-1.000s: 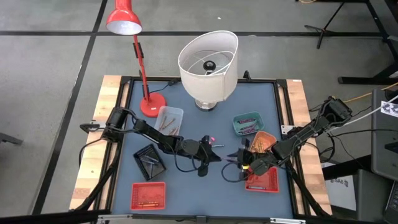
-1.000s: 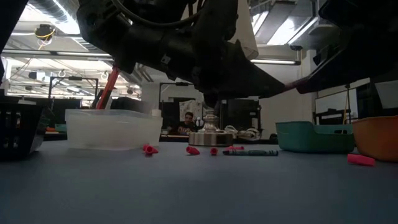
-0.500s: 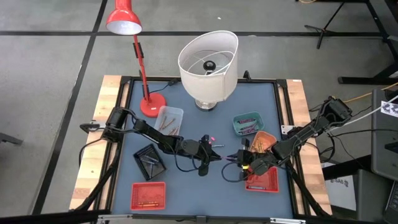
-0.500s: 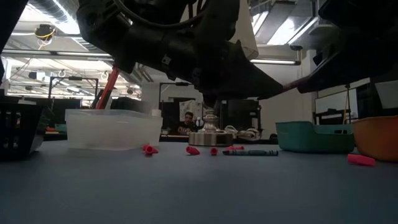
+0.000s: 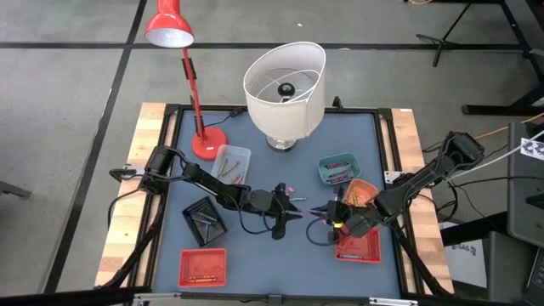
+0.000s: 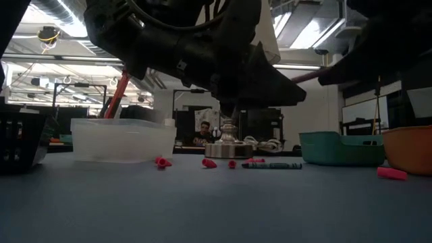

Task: Sort crayons
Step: Put the violet crayon into the green bin

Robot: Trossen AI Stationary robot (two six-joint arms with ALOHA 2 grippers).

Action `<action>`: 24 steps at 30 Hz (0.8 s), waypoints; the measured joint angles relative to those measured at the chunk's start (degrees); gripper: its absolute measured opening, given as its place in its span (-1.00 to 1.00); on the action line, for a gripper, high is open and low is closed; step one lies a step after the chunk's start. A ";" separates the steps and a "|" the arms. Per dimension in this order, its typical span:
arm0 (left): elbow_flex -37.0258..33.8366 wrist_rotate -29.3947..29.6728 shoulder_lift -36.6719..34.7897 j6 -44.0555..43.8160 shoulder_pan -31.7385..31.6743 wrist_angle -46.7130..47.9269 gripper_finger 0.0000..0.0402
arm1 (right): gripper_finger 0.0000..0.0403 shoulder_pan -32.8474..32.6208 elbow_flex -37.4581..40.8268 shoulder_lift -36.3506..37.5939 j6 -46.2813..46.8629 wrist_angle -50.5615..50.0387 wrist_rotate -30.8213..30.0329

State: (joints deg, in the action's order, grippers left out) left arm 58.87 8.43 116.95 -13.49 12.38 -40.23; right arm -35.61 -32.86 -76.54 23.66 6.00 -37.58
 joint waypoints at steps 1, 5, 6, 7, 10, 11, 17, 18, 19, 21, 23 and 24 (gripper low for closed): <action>0.00 0.00 0.00 0.01 0.00 0.00 -0.60 | -0.85 0.02 0.00 0.73 -0.04 -0.80 -0.44; 0.00 0.54 0.00 0.06 0.04 0.07 -0.49 | -0.87 0.04 0.00 4.32 -0.74 -5.51 -2.37; 0.00 0.93 0.00 0.08 0.07 0.17 -0.46 | -0.89 0.04 0.00 5.30 -0.79 -7.22 -2.94; 0.00 1.32 0.00 0.08 0.07 0.32 -0.45 | -0.91 0.04 0.00 6.28 -0.79 -8.73 -3.55; 0.00 1.86 0.00 0.11 -0.06 0.48 -0.43 | -0.94 0.43 0.00 9.14 -0.82 -13.23 -7.73; 0.00 1.95 0.00 0.13 -0.11 0.48 -0.43 | -0.94 0.86 0.00 9.98 -0.83 -14.85 -9.03; 0.00 1.97 0.00 0.13 -0.24 0.54 -0.44 | -0.87 7.65 0.00 11.59 3.55 -26.18 -11.94; 0.00 1.97 0.00 0.13 -0.24 0.56 -0.44 | -0.88 9.13 0.00 11.37 4.70 -28.21 -11.62; 0.00 1.98 0.00 0.13 -0.24 0.59 -0.44 | -0.89 10.82 0.00 11.07 5.89 -30.10 -10.78; 0.00 1.97 0.00 0.13 -0.24 0.72 -0.44 | -0.91 13.72 0.04 10.65 7.44 -34.31 -8.43; 0.00 1.97 0.02 0.15 -0.24 0.76 -0.44 | -0.92 16.34 0.07 10.66 7.69 -37.27 -5.91; 0.00 1.99 0.02 0.15 -0.24 0.76 -0.44 | -0.92 17.45 0.07 10.67 7.75 -38.47 -4.82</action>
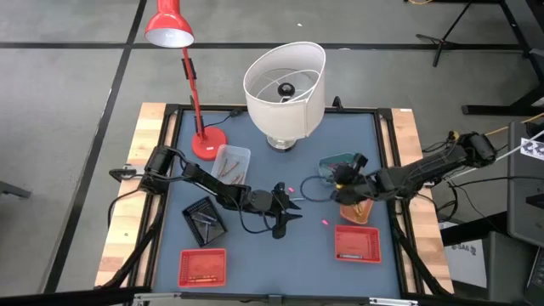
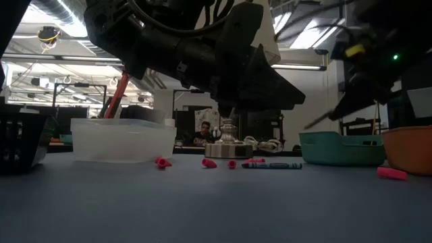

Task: Sort crayons
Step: Put the violet crayon into the green bin

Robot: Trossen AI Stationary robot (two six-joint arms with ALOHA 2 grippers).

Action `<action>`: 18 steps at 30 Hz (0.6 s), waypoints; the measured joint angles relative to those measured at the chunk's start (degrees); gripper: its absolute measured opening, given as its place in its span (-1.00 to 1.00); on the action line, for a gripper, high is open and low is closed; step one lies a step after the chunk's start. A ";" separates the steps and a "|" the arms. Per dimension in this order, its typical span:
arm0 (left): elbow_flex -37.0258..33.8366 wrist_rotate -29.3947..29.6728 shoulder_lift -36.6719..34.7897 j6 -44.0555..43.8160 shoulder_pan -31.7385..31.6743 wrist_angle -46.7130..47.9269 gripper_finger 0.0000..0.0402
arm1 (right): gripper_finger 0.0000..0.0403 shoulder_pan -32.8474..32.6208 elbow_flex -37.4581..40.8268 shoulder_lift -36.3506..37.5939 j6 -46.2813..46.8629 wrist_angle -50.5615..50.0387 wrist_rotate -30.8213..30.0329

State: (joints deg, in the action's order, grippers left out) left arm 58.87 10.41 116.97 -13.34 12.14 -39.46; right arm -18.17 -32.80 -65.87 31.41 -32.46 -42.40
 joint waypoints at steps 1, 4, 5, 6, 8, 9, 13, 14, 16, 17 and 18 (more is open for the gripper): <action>0.00 -0.01 0.00 0.00 0.00 0.00 -0.44 | -0.91 1.00 0.00 -0.02 0.02 -0.92 0.81; 0.00 0.00 0.00 0.00 0.00 0.00 -0.44 | -0.87 2.89 0.00 -0.02 -0.11 -2.22 1.69; 0.00 0.00 0.00 0.00 0.00 0.00 -0.44 | -0.86 3.42 0.00 -0.02 -0.17 -2.62 2.01; 0.00 0.00 0.00 0.00 0.00 0.01 -0.44 | -0.86 3.90 0.00 -0.02 -0.24 -3.05 2.18; 0.00 0.00 0.02 0.00 0.00 0.02 -0.44 | -0.85 4.77 0.00 -0.02 -0.30 -4.03 3.09; 0.00 0.00 0.02 0.02 0.00 0.02 -0.44 | -0.85 5.13 0.00 -0.02 -0.32 -4.77 3.70; 0.00 0.00 0.04 0.02 0.00 0.02 -0.44 | -0.85 5.98 0.00 -0.02 -0.33 -7.59 5.17; 0.00 0.00 0.04 0.02 -0.02 0.03 -0.44 | -0.85 5.98 0.00 -0.02 -0.31 -8.11 5.21; 0.00 0.00 0.04 0.47 -0.02 0.02 -0.44 | -0.84 5.93 0.00 -0.02 -0.24 -8.30 5.18; 0.00 0.06 0.07 1.06 -0.02 0.02 -0.44 | -0.84 5.87 0.00 -0.02 -0.18 -8.17 5.18; 0.00 0.30 0.07 1.84 -0.02 0.03 -0.44 | -0.84 5.86 0.00 -0.02 -0.14 -8.11 5.17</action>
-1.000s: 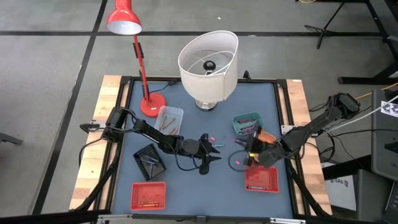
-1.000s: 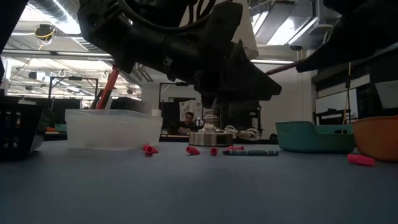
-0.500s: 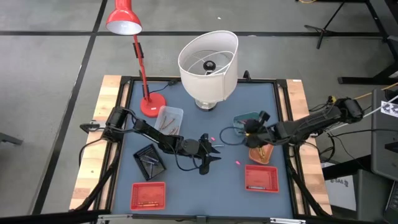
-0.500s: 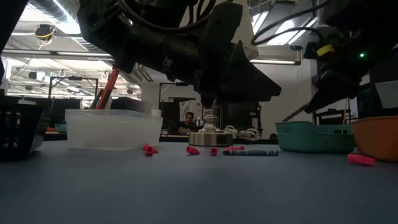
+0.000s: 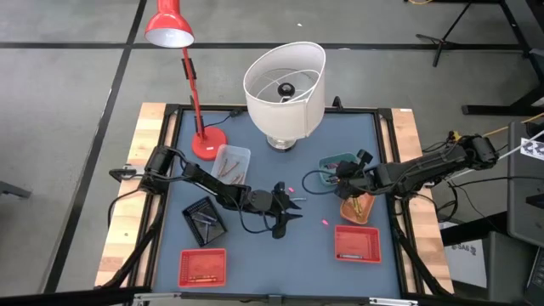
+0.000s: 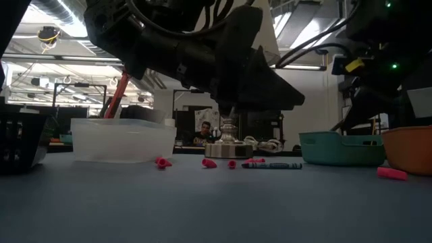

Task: Sort crayons
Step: Put the violet crayon into the green bin, then put the blue crayon into the right red bin

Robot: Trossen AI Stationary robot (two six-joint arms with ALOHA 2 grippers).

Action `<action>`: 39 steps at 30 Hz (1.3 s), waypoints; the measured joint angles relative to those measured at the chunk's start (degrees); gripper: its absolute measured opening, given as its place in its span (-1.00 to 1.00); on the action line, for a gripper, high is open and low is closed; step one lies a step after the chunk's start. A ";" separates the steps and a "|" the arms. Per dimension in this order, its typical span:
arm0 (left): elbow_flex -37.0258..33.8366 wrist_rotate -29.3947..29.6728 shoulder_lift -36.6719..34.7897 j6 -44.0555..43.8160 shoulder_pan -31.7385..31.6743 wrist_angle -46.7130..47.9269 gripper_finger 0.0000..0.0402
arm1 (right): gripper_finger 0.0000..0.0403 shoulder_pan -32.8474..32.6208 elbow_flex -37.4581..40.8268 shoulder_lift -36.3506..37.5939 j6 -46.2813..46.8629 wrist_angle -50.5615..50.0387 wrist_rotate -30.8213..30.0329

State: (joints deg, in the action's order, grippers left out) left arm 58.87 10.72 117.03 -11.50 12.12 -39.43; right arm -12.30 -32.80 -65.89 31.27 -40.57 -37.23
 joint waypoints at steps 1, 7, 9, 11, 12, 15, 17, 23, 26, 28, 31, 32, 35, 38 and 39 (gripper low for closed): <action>0.00 0.45 0.00 0.61 0.00 -0.01 -0.44 | -0.84 -0.01 0.00 0.00 0.00 0.04 0.02; 0.00 3.85 0.00 3.01 -0.24 1.65 -0.44 | -0.84 0.01 0.00 0.00 0.00 0.04 0.00; 0.00 4.20 0.02 3.58 -0.74 3.62 -0.44 | -0.84 0.00 0.00 0.00 0.00 0.04 0.00; 0.00 4.22 0.02 3.47 -1.46 5.47 -0.44 | -0.84 0.01 0.00 0.00 0.00 0.04 0.00; 0.00 4.28 0.02 3.14 -1.83 6.46 -0.44 | -0.84 -0.01 0.00 0.00 0.00 0.04 0.00; 0.00 4.29 0.02 3.08 -2.81 8.75 -0.44 | -0.84 -0.01 0.00 0.00 -0.02 0.04 0.00; 0.00 4.29 0.02 3.06 -3.40 9.39 -0.44 | -0.84 -0.01 0.00 0.00 -0.02 0.04 0.00; 0.00 2.32 0.02 3.08 -5.23 12.66 -0.44 | -0.68 -0.01 0.00 0.00 -0.02 0.10 -0.02; 0.00 0.83 0.02 3.09 -6.04 14.68 -0.44 | -0.52 -0.01 0.00 0.00 0.00 0.17 -0.02; 0.00 0.61 0.02 3.10 -6.44 15.48 -0.44 | -0.44 -0.01 0.00 0.00 0.00 0.19 -0.02; 0.00 0.49 0.02 3.10 -6.95 16.79 -0.44 | -0.36 -0.01 0.00 0.00 0.00 0.19 -0.02; 0.00 0.28 0.02 3.10 -7.04 17.09 -0.44 | -0.35 -0.01 0.00 0.00 0.00 0.20 -0.02; 0.00 -0.82 0.02 3.10 -7.19 17.86 -0.44 | -0.33 -0.03 0.00 0.00 0.00 0.21 -0.02; 0.00 -1.32 0.02 3.12 -7.13 18.28 -0.44 | -0.33 -0.06 0.00 0.00 0.00 0.21 -0.02; 0.00 -1.63 0.02 3.12 -7.13 18.24 -0.44 | -0.33 -0.06 0.00 0.00 0.00 0.22 -0.02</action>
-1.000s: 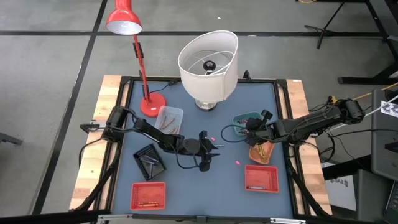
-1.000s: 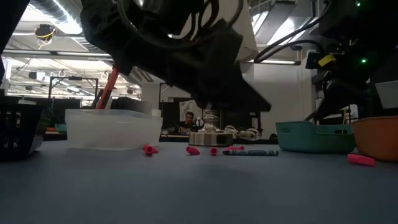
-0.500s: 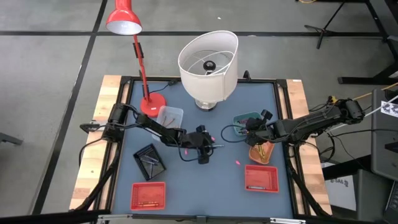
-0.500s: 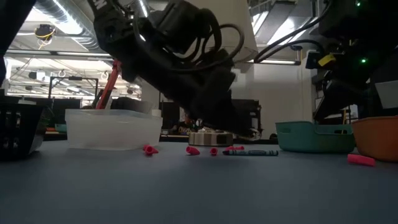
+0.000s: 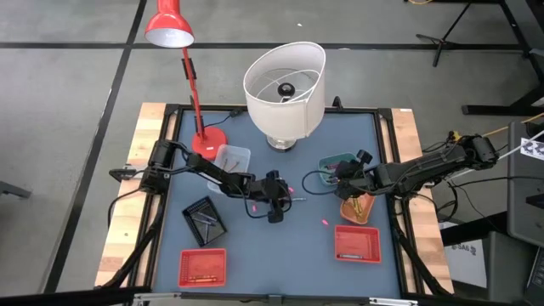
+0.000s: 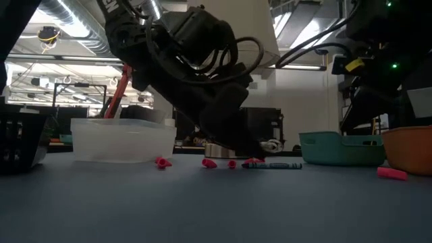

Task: Sort crayons
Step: Put the blue crayon into the right red bin

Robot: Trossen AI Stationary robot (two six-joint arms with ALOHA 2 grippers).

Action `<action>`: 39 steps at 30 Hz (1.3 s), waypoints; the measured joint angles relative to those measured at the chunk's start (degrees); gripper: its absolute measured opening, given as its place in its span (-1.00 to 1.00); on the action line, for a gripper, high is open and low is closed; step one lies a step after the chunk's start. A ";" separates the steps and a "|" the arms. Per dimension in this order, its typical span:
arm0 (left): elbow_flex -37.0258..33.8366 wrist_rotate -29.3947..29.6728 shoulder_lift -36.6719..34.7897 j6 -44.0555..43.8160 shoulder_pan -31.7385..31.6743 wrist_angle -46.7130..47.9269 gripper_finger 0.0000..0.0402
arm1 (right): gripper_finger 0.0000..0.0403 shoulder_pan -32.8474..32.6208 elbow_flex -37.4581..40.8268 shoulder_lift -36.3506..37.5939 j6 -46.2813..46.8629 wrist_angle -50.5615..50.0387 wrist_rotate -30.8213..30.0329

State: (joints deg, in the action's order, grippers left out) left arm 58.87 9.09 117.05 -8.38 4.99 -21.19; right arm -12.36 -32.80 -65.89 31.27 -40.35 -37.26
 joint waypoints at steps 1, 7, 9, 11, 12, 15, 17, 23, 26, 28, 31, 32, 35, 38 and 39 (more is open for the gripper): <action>0.00 -0.33 0.00 0.00 0.00 0.03 -0.44 | -0.33 0.00 0.00 0.00 0.00 0.00 0.00; 0.00 -1.04 0.00 0.14 0.00 1.73 -0.44 | -0.33 0.00 0.00 0.00 0.00 0.52 0.00; 0.02 -1.06 -0.02 0.17 0.00 2.44 -0.44 | -0.33 0.00 0.00 0.00 0.00 0.83 0.00; 0.02 -1.08 -0.02 0.23 0.00 2.57 -0.44 | -0.33 0.00 0.00 0.00 0.00 1.40 0.00; 0.02 -1.08 -0.02 0.83 0.00 2.60 -0.44 | -0.33 0.00 0.00 0.00 0.00 1.69 0.00; 0.02 -1.08 -0.02 3.60 0.00 2.73 -0.44 | -0.33 0.00 0.00 0.00 0.00 2.05 0.00; 0.02 -1.08 -0.02 4.83 0.00 2.77 -0.44 | -0.33 0.00 0.00 0.00 0.00 3.14 0.52; 0.00 -1.78 -0.02 6.62 -0.01 1.71 -0.44 | -0.33 0.00 0.00 0.00 0.02 9.02 2.68; 0.00 -2.85 -0.02 7.05 -0.11 1.61 -0.44 | -0.33 0.00 0.00 0.00 0.00 12.18 3.84; 0.00 -2.85 -0.02 7.04 -0.11 1.44 -0.44 | -0.33 0.00 0.00 0.00 0.02 14.14 4.74; 0.06 -2.85 -0.02 7.04 -0.11 1.24 -0.44 | -0.33 0.00 -0.02 0.00 -0.12 16.85 6.74; 0.21 -2.85 -0.01 7.05 -0.15 1.25 -0.44 | -0.33 0.00 -0.04 0.00 -0.24 17.74 7.29; 0.97 -2.89 0.00 7.07 -0.58 1.14 -0.44 | -0.33 0.00 -1.22 0.00 -1.54 17.91 8.62; 1.44 -2.87 0.00 7.06 -1.28 1.18 -0.44 | -0.33 0.00 -2.91 0.00 -2.43 17.91 9.03; 1.62 -2.95 0.00 7.06 -1.47 1.22 -0.44 | -0.33 0.00 -3.60 0.00 -2.93 17.90 9.03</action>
State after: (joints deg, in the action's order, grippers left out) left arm 60.49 6.14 117.05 -1.32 3.52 -19.97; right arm -12.36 -36.40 -65.89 28.34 -22.45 -28.23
